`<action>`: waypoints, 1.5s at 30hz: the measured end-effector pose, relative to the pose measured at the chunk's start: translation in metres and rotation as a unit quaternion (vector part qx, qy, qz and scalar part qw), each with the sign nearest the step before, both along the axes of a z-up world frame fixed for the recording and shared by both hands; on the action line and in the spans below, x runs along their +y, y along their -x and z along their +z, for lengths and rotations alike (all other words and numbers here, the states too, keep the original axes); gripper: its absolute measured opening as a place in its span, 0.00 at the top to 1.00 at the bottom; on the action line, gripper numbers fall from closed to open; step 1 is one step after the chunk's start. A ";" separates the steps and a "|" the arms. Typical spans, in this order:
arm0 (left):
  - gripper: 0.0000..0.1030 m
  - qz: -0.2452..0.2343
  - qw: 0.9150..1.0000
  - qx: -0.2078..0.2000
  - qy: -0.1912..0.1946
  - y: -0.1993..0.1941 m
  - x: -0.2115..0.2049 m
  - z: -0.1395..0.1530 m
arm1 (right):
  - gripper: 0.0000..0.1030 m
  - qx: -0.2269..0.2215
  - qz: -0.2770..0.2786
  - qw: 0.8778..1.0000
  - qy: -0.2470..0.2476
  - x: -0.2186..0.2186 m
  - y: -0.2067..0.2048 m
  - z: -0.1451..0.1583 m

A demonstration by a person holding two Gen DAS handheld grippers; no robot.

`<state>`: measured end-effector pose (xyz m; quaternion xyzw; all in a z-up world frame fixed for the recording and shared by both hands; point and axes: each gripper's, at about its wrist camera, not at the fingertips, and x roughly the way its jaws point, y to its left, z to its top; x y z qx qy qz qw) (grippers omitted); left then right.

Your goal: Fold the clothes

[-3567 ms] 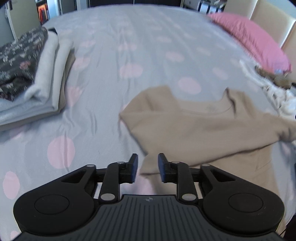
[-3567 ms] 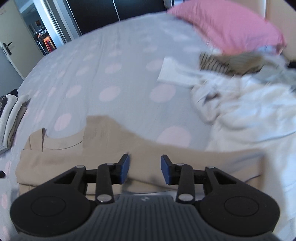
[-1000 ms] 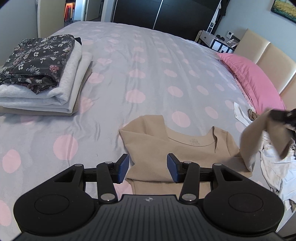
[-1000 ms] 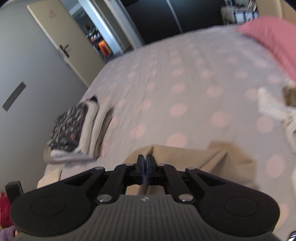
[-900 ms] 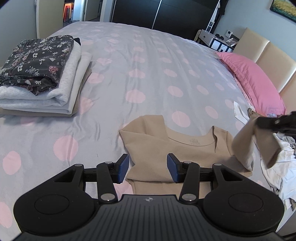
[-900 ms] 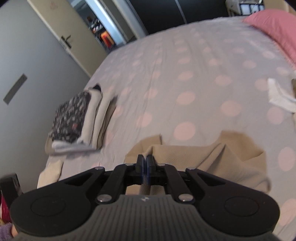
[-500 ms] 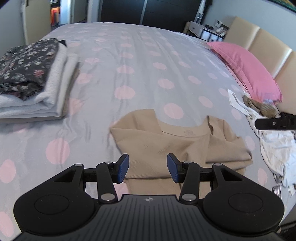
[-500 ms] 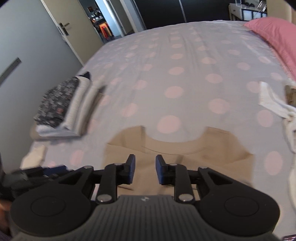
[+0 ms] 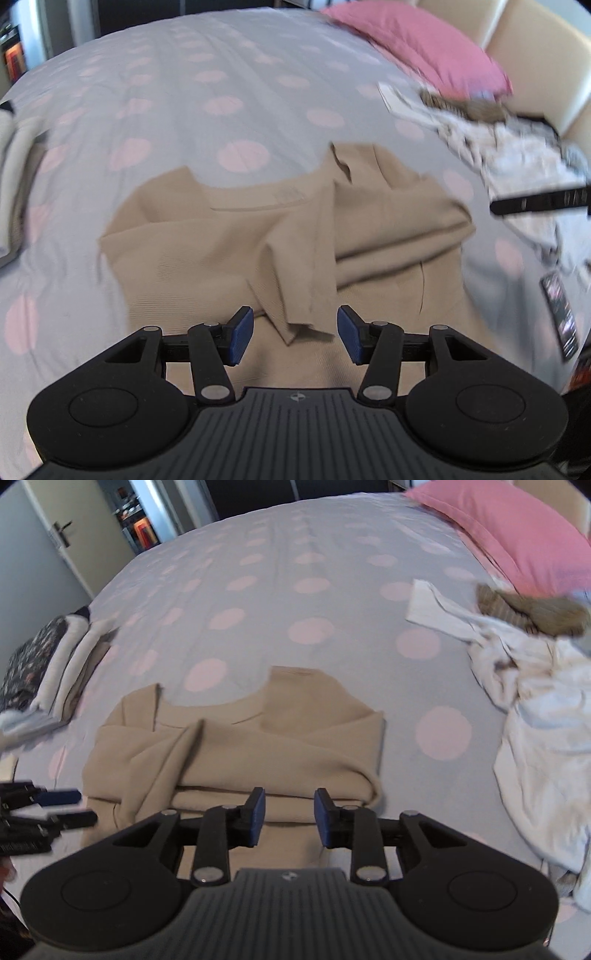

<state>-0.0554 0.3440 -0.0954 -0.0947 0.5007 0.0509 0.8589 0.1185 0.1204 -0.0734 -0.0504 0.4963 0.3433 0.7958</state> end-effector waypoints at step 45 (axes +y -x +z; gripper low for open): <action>0.99 -0.002 0.980 0.049 -0.194 0.013 0.046 0.011 | 0.58 -0.046 0.033 0.997 0.051 -0.028 -0.045 -0.016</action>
